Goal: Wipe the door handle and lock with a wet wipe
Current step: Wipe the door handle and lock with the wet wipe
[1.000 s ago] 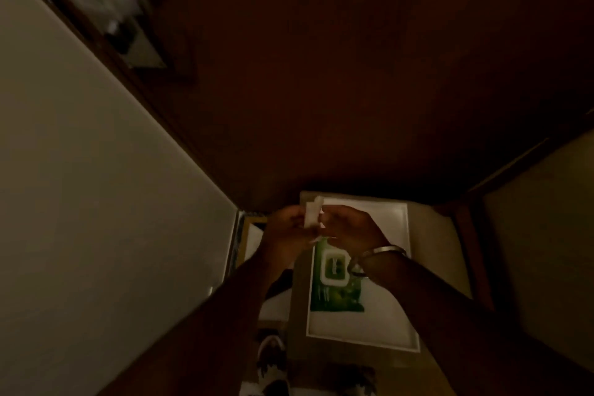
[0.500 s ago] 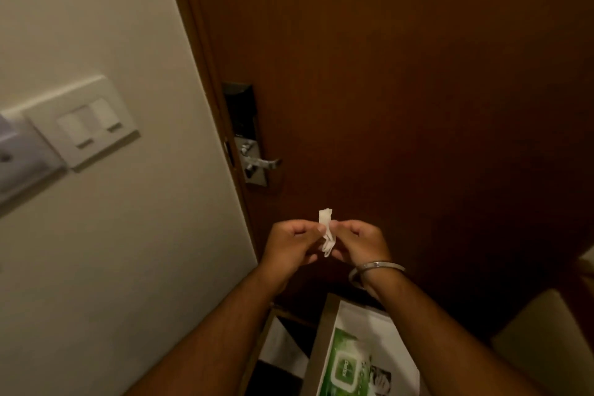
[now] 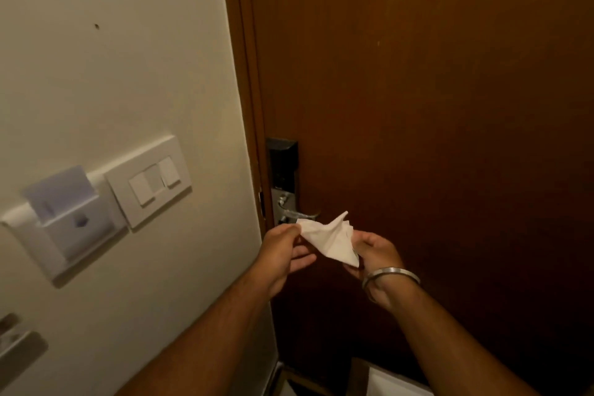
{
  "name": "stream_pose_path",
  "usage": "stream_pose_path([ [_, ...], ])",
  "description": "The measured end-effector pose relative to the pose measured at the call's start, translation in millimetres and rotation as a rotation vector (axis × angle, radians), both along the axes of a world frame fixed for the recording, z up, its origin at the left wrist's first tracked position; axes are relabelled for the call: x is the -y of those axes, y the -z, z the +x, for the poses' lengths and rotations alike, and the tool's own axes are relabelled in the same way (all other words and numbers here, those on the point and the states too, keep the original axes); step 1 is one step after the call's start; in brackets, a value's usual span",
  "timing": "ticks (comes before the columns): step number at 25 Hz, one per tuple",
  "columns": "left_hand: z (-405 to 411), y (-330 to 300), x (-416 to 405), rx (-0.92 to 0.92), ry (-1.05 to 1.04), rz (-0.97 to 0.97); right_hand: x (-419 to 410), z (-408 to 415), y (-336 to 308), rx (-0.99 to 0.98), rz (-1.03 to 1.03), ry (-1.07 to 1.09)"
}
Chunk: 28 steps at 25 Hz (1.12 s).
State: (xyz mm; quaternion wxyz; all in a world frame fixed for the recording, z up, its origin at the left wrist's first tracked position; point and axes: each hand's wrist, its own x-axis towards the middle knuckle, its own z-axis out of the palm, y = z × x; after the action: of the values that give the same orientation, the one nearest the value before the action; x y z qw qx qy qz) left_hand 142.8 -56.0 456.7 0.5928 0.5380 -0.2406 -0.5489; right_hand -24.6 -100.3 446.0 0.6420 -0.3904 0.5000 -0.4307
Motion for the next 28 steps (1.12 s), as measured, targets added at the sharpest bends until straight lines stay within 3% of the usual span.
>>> stream_pose_path([
  [3, 35.5, -2.8, 24.3, -0.140, -0.068, 0.035, 21.3, 43.2, -10.0, -0.069, -0.021, 0.063],
  [7, 69.0, 11.8, 48.9, -0.493, -0.085, 0.091, 38.0, 96.9, -12.3, -0.075, 0.011, -0.021],
  [10, 82.0, 31.7, 55.9, -0.389, -0.059, 0.011, 47.6, 116.2, -4.3, -0.217, -0.114, -0.020],
  [12, 88.4, 44.0, 63.2, -0.270, -0.169, 0.016, 56.7, 121.0, 0.6, -0.255, -0.192, 0.046],
  [14, 95.1, 47.7, 74.9, -0.098, -0.335, 0.040, 68.6, 124.8, 2.4, -0.322, -0.251, 0.097],
  [15, 98.1, 47.8, 80.7, 0.084, -0.425, 0.021, 75.0, 127.8, 2.4, -0.360, -0.278, 0.104],
  [17, 102.0, 47.8, 83.3, 0.679, -0.544, -0.124, 88.6, 132.4, 2.9, -0.431, -0.328, 0.108],
  [19, 104.5, 56.8, 86.6, 1.265, -0.346, -0.404, 101.1, 137.0, 3.2, -0.478, -0.367, 0.093],
  [21, 103.4, 71.3, 94.6, 1.619, -0.063, -0.576, 107.1, 141.7, -0.2, -0.527, -0.390, 0.046],
  [24, 100.6, 75.1, 112.5, 1.698, 0.165, -0.473, 104.1, 138.3, -14.2, -0.729, -0.473, -0.026],
  [26, 105.7, 72.8, 118.9, 1.826, 0.273, -0.468, 110.0, 111.3, -35.5, -1.097, -0.837, 0.056],
  [28, 119.9, 64.9, 120.5, 1.908, 0.360, -0.530, 127.1, 72.6, -73.3, -1.349, -1.341, 0.183],
])
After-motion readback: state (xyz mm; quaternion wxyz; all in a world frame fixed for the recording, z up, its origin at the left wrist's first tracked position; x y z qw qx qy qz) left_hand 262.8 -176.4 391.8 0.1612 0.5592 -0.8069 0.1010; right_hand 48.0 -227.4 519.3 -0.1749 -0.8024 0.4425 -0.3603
